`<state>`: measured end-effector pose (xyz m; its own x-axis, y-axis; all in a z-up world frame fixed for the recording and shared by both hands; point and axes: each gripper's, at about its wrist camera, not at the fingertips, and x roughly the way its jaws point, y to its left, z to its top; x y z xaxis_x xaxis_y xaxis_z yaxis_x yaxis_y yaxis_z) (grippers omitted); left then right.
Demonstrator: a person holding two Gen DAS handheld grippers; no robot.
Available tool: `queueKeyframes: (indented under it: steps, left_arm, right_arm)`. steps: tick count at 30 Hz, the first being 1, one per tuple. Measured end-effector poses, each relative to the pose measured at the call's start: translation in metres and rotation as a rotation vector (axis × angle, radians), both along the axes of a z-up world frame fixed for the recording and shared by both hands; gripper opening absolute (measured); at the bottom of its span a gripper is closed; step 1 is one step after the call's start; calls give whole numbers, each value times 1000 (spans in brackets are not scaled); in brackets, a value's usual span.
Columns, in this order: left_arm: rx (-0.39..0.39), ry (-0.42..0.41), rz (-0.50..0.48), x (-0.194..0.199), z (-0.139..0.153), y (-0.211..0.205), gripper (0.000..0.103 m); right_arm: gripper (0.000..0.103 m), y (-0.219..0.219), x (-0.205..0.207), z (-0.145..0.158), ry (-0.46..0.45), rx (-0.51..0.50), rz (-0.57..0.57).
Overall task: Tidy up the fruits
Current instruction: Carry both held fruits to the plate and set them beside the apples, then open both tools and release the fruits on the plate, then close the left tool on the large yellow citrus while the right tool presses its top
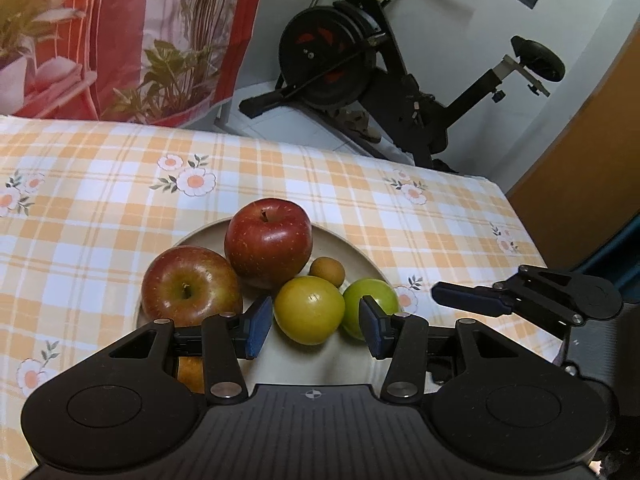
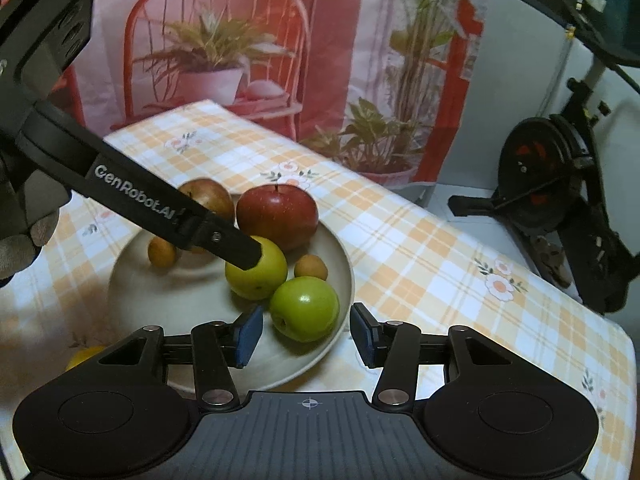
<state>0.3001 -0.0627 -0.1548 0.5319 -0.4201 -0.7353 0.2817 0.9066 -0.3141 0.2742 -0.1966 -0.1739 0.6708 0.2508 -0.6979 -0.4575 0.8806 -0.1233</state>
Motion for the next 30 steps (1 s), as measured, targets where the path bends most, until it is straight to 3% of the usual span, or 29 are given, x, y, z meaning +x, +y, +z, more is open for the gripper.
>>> queueKeyframes:
  steps: [12, 30]
  left_arm:
    - [50, -87, 20, -57, 21, 14, 50]
    - [-51, 16, 41, -101, -6, 37, 48]
  right_arm:
    - [48, -16, -60, 15, -40, 145, -102]
    - [48, 21, -101, -6, 31, 155, -58]
